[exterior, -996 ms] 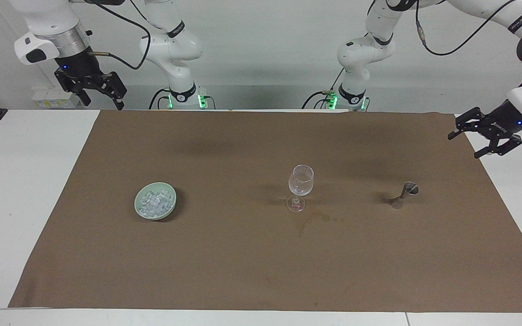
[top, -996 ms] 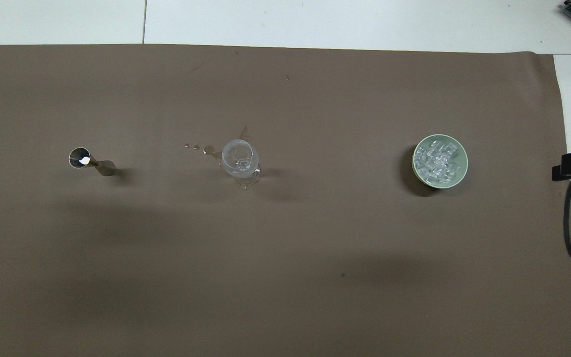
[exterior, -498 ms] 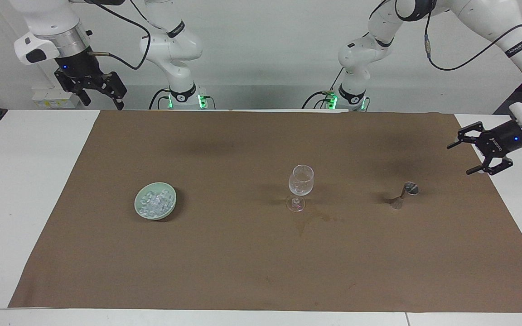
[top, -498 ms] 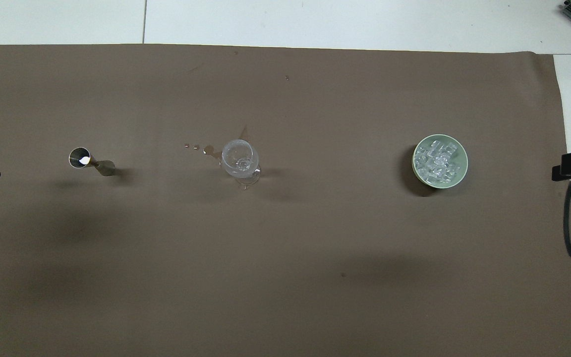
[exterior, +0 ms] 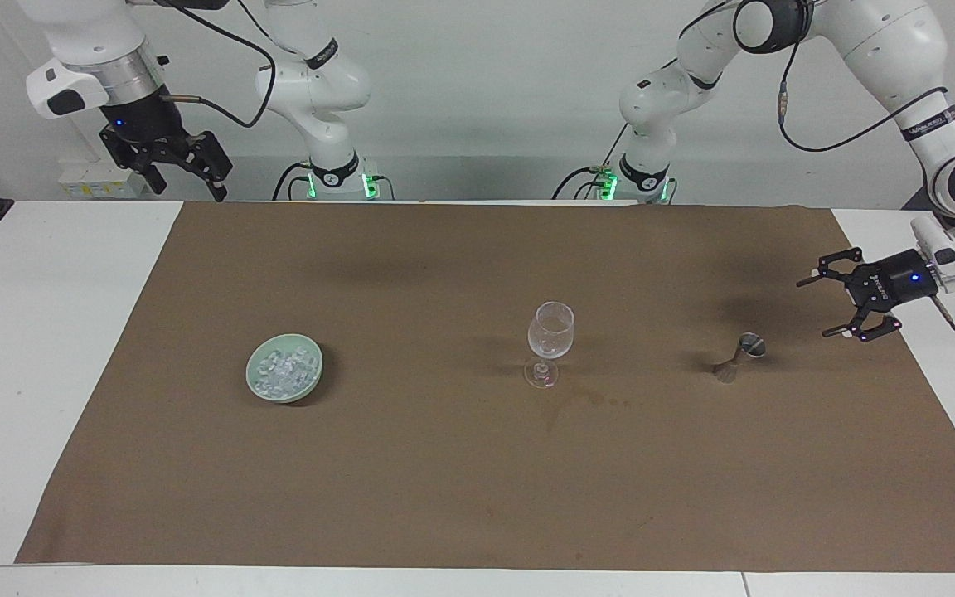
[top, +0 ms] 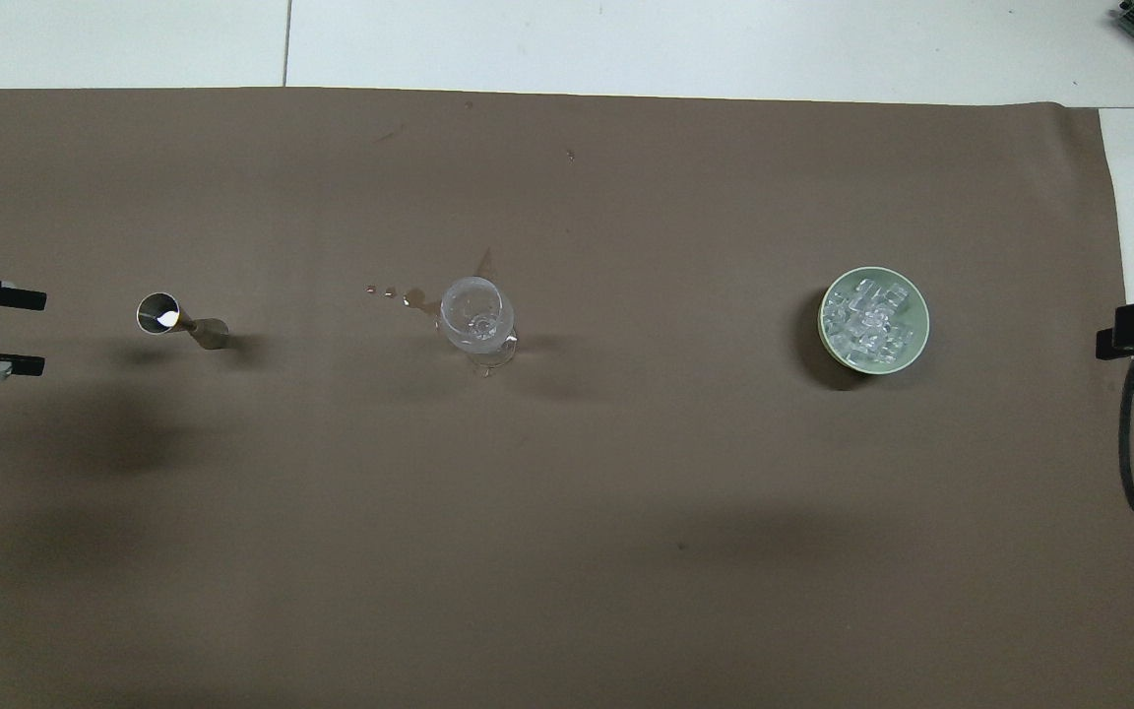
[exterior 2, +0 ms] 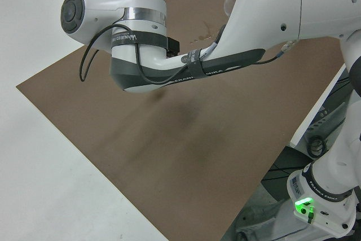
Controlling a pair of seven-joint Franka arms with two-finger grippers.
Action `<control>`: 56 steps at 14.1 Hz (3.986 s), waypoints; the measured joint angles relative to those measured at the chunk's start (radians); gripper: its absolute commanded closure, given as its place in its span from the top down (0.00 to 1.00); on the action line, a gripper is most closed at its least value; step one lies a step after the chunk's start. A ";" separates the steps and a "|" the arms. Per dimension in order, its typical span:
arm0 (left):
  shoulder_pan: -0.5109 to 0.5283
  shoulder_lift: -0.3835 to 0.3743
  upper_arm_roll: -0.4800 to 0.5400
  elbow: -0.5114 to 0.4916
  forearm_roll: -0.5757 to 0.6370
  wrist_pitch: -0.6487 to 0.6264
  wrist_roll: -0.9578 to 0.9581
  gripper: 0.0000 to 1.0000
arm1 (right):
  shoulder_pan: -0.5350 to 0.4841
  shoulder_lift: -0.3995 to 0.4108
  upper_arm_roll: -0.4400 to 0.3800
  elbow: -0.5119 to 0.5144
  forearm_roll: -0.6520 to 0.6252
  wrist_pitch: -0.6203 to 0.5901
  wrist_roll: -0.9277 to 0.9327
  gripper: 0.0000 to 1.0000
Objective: Pour wine and add ice with both arms
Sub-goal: 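Reach the left gripper forward to the small dark bottle, then close the left gripper around the small dark bottle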
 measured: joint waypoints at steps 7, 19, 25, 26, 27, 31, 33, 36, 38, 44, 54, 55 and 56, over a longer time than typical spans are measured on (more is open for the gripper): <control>0.038 0.102 -0.002 -0.002 -0.088 -0.053 0.176 1.00 | 0.000 0.000 0.000 0.000 0.000 0.000 0.000 1.00; 0.058 0.269 -0.012 -0.003 -0.299 -0.059 0.484 1.00 | 0.000 0.000 0.000 0.000 0.000 0.000 0.000 1.00; 0.059 0.334 -0.064 -0.003 -0.413 -0.059 0.597 1.00 | 0.000 0.000 0.000 0.000 0.000 0.000 0.000 1.00; 0.060 0.336 -0.064 -0.003 -0.418 -0.059 0.616 1.00 | 0.000 0.000 0.000 0.000 0.000 0.000 0.000 1.00; 0.062 0.337 -0.064 -0.003 -0.419 -0.059 0.635 1.00 | 0.000 0.000 0.000 0.000 0.000 0.000 0.000 1.00; 0.065 0.349 -0.065 -0.003 -0.419 -0.060 0.682 1.00 | 0.000 0.000 0.000 0.000 0.000 0.000 0.000 1.00; 0.065 0.363 -0.067 -0.003 -0.420 -0.060 0.696 1.00 | 0.000 0.000 0.000 0.000 0.000 0.000 0.000 1.00; 0.066 0.375 -0.077 -0.003 -0.429 -0.070 0.701 1.00 | 0.000 0.000 0.000 0.000 0.000 0.000 0.000 1.00; 0.066 0.381 -0.087 -0.003 -0.432 -0.080 0.705 0.95 | 0.000 0.000 0.000 0.000 0.000 0.000 0.000 1.00; 0.066 0.391 -0.103 -0.005 -0.435 -0.090 0.717 0.96 | 0.000 0.000 0.000 0.000 0.000 0.000 0.000 1.00; 0.066 0.401 -0.103 -0.010 -0.447 -0.100 0.728 0.73 | 0.000 0.000 0.000 0.000 0.000 0.000 0.000 1.00; 0.067 0.401 -0.102 -0.010 -0.447 -0.102 0.728 0.73 | 0.000 0.000 0.000 0.000 0.000 0.000 0.000 1.00; 0.067 0.401 -0.102 -0.010 -0.448 -0.103 0.728 0.68 | 0.000 0.000 0.000 0.000 0.000 0.000 0.000 1.00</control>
